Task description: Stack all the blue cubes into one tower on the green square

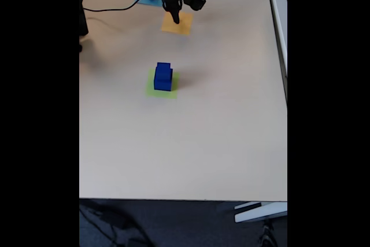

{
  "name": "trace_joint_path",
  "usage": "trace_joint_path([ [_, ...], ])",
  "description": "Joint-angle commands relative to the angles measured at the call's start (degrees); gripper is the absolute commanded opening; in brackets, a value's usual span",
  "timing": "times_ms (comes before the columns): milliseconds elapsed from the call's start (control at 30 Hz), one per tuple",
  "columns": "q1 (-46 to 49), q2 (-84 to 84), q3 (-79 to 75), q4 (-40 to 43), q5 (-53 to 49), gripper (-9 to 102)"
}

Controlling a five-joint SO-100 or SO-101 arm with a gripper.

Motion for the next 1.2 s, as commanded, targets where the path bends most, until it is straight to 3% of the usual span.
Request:
trace_joint_path([
  [0, -0.97, 6.94, -6.15, 0.26, -0.53, 18],
  [400, -5.80, 13.97, -10.99, 3.16, 13.36, 18],
  [600, -10.02, 14.41, -10.20, 4.48, 25.22, 34],
  [800, -18.11, 12.04, -8.35, 3.52, 40.34, 36],
  [1000, -20.48, 8.70, -6.86, 1.76, 40.87, 38],
  [1167, -17.58, 7.91, -5.19, 1.76, 33.57, 41],
])
